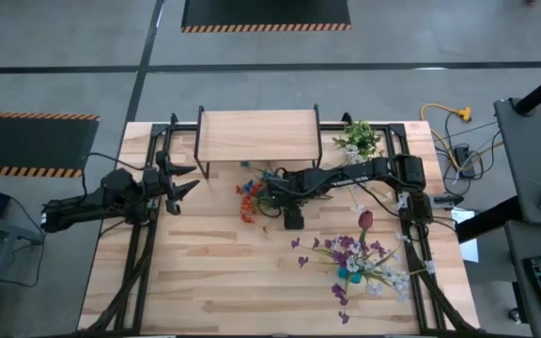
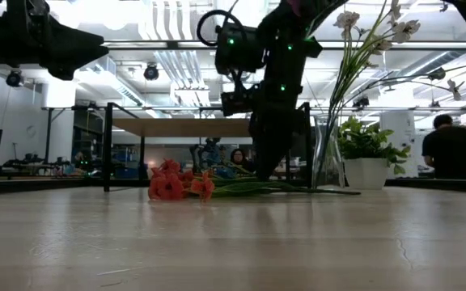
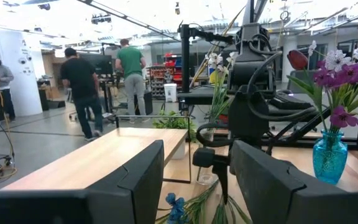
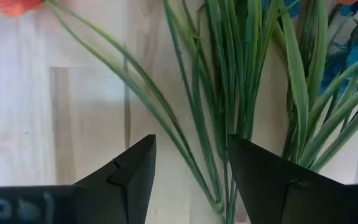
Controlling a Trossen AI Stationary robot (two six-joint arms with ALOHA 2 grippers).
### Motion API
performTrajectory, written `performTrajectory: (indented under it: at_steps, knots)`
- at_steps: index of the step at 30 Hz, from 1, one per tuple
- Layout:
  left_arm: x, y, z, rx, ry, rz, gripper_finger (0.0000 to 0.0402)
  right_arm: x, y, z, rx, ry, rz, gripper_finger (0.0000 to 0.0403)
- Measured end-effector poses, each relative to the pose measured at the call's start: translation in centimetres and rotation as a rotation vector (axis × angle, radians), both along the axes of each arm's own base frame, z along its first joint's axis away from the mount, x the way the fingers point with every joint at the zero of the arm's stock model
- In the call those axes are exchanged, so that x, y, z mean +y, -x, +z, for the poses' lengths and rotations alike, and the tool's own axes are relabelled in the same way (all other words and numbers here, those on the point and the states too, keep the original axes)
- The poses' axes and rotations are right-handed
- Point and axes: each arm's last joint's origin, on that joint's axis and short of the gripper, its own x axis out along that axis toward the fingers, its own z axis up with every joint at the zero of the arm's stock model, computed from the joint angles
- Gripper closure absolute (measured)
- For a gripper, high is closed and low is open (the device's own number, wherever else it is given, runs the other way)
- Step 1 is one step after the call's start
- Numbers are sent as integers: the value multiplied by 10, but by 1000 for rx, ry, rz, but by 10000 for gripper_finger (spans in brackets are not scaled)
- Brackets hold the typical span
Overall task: Pick and place flowers into a vace then onto a shelf
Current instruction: Put the orange flowers into the transparent flower vase
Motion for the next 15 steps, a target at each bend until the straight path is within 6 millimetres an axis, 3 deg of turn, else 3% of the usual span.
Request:
performTrajectory:
  at_steps: [15]
  knots:
    - [0, 0, 0, 1, 0, 0, 226, -4, 6, -19, -15, 24, 15, 211]
